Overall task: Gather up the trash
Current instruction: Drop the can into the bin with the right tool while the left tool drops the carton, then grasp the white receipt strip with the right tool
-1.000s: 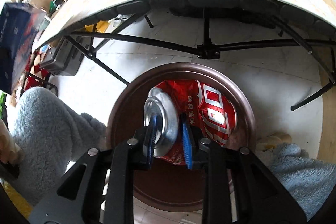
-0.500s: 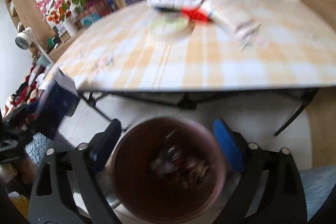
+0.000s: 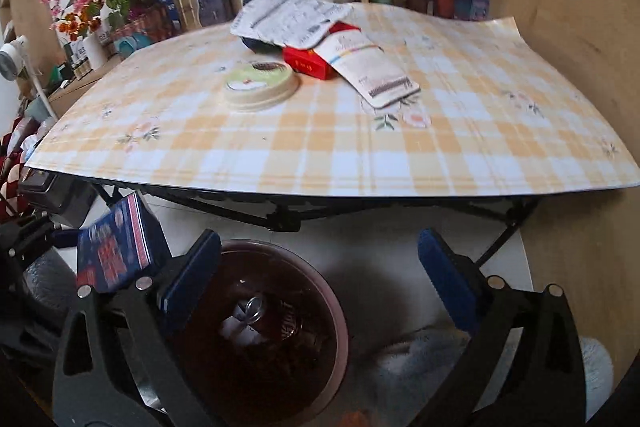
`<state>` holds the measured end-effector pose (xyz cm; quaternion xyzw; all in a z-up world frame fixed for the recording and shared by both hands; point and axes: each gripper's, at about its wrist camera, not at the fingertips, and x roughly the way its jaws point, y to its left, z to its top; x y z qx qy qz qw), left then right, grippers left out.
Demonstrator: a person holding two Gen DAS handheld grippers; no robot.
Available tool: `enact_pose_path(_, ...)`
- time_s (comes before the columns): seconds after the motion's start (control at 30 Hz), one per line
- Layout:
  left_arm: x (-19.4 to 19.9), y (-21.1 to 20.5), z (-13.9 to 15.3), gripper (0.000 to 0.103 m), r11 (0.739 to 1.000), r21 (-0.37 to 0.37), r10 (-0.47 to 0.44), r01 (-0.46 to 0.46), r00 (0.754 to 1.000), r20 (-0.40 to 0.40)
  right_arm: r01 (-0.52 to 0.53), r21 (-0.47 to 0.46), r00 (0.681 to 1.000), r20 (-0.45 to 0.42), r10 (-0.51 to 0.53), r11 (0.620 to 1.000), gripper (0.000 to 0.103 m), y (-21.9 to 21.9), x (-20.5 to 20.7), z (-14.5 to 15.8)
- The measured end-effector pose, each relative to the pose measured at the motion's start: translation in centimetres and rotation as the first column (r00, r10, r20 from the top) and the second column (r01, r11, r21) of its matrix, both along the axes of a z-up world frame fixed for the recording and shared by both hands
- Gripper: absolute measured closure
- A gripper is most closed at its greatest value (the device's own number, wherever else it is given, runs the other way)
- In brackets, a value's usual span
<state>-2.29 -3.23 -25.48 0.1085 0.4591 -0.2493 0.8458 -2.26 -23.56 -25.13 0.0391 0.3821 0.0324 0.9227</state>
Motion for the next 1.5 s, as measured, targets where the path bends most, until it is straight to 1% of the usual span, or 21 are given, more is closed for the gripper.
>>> enact_pose_path(0.17,-0.2,-0.2,-0.4,0.022,1.000,0.007,-0.022,0.022,1.000,-0.018,0.038,0.017,0.999,-0.031,-0.037,0.999,0.006,-0.6,0.5,-0.8)
enact_pose_path(0.33,0.1,0.1,-0.5,0.021,1.000,-0.004,-0.011,0.011,0.999,-0.032,0.064,0.032,0.997,-0.037,-0.063,0.997,0.006,-1.2,0.5,-0.8)
enact_pose_path(0.37,0.1,0.1,-0.5,0.020,1.000,-0.006,-0.013,0.013,0.999,-0.034,0.068,0.033,0.997,-0.039,-0.067,0.997,0.006,-1.3,0.5,-0.9)
enact_pose_path(0.47,0.3,0.2,-0.5,0.011,1.000,-0.003,0.000,0.000,0.999,-0.037,0.072,0.033,0.997,-0.040,-0.070,0.997,0.006,-1.3,0.4,-0.9)
enact_pose_path(0.53,0.3,0.3,-0.4,0.011,1.000,-0.004,0.005,-0.005,0.999,-0.033,0.070,0.031,0.997,-0.042,-0.069,0.997,0.006,-1.2,0.4,-0.9)
enact_pose_path(0.7,0.6,0.9,-0.2,0.007,0.999,-0.006,0.050,-0.050,0.999,-0.018,0.063,0.023,0.997,-0.047,-0.062,0.998,0.006,-1.1,0.6,-1.0)
enact_pose_path(0.9,1.4,2.4,0.0,0.006,0.991,-0.047,0.123,-0.124,0.992,-0.030,0.069,0.026,0.996,-0.051,-0.067,0.997,0.006,-1.2,0.6,-1.0)
enact_pose_path(1.13,2.1,4.5,0.4,0.006,0.967,-0.089,0.235,-0.237,0.971,-0.027,0.071,0.029,0.996,-0.052,-0.070,0.997,0.006,-1.2,0.5,-1.0)
enact_pose_path(1.3,2.2,5.7,1.3,0.006,0.945,-0.121,0.309,-0.305,0.951,0.015,0.065,0.039,0.997,-0.046,-0.064,0.997,0.006,-1.1,0.7,-0.9)
enact_pose_path(1.37,2.0,6.4,2.1,0.006,0.931,-0.151,0.344,-0.334,0.938,0.048,0.064,0.030,0.997,-0.044,-0.062,0.998,0.006,-1.1,0.8,-0.8)
enact_pose_path(1.5,1.5,8.2,3.7,0.006,0.890,-0.252,0.418,-0.380,0.900,0.120,0.082,0.043,0.996,-0.042,-0.080,0.996,0.006,-1.6,0.9,-0.3)
